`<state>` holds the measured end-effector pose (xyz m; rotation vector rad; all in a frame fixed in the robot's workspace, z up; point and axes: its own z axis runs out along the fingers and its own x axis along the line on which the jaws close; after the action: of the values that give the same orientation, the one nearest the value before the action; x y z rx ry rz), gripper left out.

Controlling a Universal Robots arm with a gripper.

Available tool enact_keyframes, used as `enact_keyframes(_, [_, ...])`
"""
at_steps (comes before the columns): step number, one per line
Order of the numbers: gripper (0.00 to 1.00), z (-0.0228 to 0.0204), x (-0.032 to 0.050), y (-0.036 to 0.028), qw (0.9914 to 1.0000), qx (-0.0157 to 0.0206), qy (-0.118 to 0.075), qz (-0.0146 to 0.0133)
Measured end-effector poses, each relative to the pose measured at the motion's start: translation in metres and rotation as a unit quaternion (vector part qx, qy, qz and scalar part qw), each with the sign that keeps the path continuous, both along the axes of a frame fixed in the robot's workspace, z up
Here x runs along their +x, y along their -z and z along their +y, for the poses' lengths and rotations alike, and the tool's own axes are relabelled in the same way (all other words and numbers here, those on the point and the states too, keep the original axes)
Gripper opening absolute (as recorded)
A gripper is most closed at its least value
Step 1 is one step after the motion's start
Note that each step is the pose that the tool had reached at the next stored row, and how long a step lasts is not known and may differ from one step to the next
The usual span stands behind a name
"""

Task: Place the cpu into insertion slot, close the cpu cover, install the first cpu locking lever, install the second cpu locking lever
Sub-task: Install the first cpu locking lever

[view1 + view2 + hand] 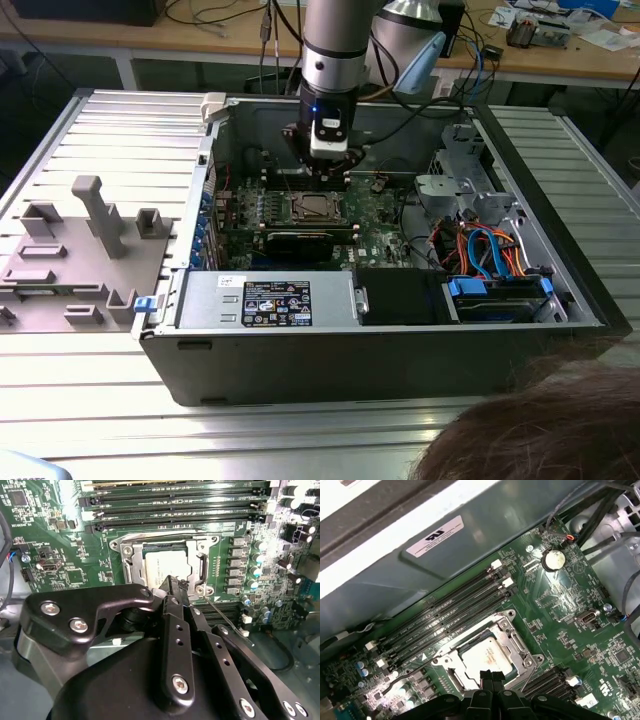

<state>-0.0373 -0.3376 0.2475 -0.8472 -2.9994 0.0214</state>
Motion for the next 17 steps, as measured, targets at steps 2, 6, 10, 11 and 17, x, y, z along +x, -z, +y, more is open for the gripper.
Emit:
enact_keyframes(2, [0.11, 0.0000, 0.0000, 0.0000, 0.99995, 0.0000, -0.010, 0.0000])
enact_keyframes(6, [0.11, 0.0000, 0.0000, 0.0000, 0.99964, 0.0000, -0.027, 0.0000])
enact_keyframes(10, [0.11, 0.0000, 0.0000, 0.0000, 0.99914, 0.0000, -0.042, 0.0000])
enact_keyframes(11, [0.11, 0.0000, 0.0000, 0.0000, 0.99900, 0.0000, -0.045, 0.0000])
enact_keyframes(17, [0.11, 0.0000, 0.0000, 0.0000, 0.99790, 0.0000, -0.065, 0.0000])
